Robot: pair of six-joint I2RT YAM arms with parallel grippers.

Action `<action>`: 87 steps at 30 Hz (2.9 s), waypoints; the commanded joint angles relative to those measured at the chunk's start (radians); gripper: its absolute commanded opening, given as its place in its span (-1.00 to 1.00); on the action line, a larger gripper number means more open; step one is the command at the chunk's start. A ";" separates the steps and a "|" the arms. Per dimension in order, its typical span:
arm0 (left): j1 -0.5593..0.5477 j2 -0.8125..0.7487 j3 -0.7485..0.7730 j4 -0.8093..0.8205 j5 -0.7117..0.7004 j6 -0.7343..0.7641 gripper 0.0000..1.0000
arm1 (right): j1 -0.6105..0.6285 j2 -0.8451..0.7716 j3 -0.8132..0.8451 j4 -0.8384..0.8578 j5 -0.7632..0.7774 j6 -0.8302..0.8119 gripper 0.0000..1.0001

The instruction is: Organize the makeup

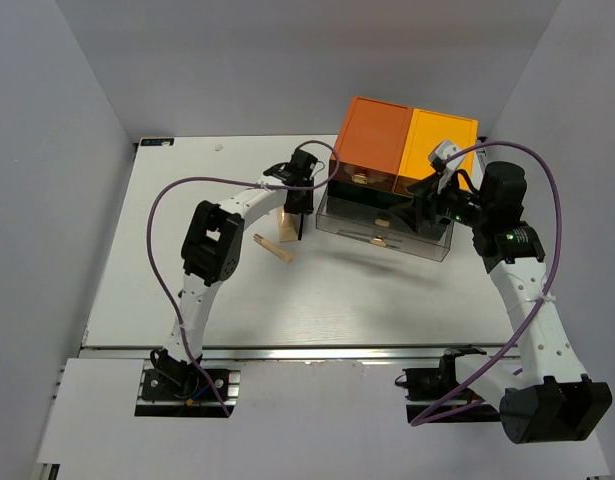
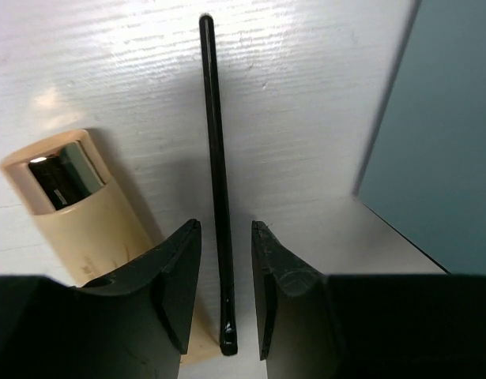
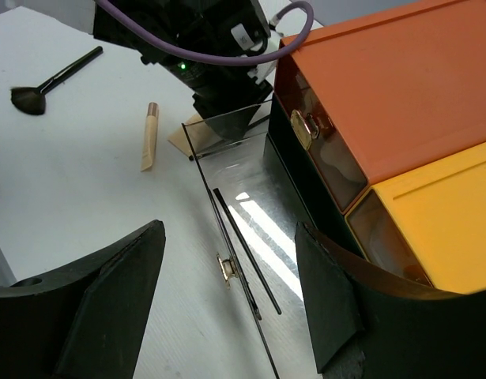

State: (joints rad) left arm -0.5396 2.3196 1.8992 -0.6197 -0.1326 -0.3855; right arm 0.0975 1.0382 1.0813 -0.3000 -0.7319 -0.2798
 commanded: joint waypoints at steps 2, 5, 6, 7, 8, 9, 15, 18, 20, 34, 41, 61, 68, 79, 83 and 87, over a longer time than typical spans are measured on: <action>-0.029 0.023 0.026 -0.025 -0.051 -0.009 -0.17 | -0.008 -0.024 -0.012 0.024 0.002 0.004 0.44; -0.045 0.038 0.028 -0.054 -0.108 -0.015 -0.26 | -0.012 -0.027 -0.015 0.025 0.002 0.004 0.44; -0.048 0.041 0.028 -0.078 -0.126 -0.021 -0.28 | -0.012 -0.030 -0.015 0.025 0.003 0.004 0.44; -0.049 0.046 0.028 -0.089 -0.154 -0.026 -0.32 | -0.012 -0.030 -0.018 0.025 0.005 0.004 0.44; -0.052 0.047 0.021 -0.092 -0.168 -0.027 -0.42 | -0.015 -0.032 -0.020 0.027 0.005 0.004 0.44; -0.054 0.047 0.012 -0.100 -0.182 -0.027 -0.45 | -0.015 -0.033 -0.018 0.025 0.005 0.004 0.44; -0.057 0.041 -0.069 -0.117 -0.228 -0.021 -0.78 | -0.018 -0.035 -0.021 0.033 0.003 0.007 0.44; -0.057 0.035 -0.115 -0.109 -0.223 -0.016 -1.00 | -0.018 -0.035 -0.020 0.035 0.002 0.008 0.44; -0.057 0.035 -0.117 -0.110 -0.210 -0.018 -1.00 | -0.019 -0.036 -0.018 0.035 0.000 0.008 0.44; 0.035 -0.149 0.018 -0.026 -0.029 -0.225 -1.00 | -0.024 -0.047 -0.015 0.032 -0.001 0.008 0.44; 0.078 -0.287 -0.089 0.008 -0.029 -0.256 -1.00 | -0.027 -0.052 -0.020 0.033 -0.003 0.008 0.44; -0.101 -0.779 -0.578 0.443 0.508 0.487 -1.00 | -0.035 -0.063 -0.006 0.111 -0.005 0.050 0.44; -0.181 -0.636 -0.404 0.434 0.501 0.801 -1.00 | -0.041 -0.102 -0.007 0.116 0.008 0.047 0.45; -0.206 -0.319 -0.014 0.264 0.643 1.065 -1.00 | -0.047 -0.159 -0.014 0.139 0.032 0.053 0.46; -0.214 -0.333 -0.066 0.305 0.640 1.068 -0.92 | -0.050 -0.168 -0.024 0.140 0.035 0.051 0.46; -0.214 -0.342 -0.078 0.284 0.680 1.077 -0.32 | -0.051 -0.161 -0.029 0.147 0.034 0.054 0.47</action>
State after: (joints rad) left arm -0.7486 2.0361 1.8240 -0.3153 0.4881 0.6651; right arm 0.0517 0.8845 1.0637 -0.2050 -0.7055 -0.2371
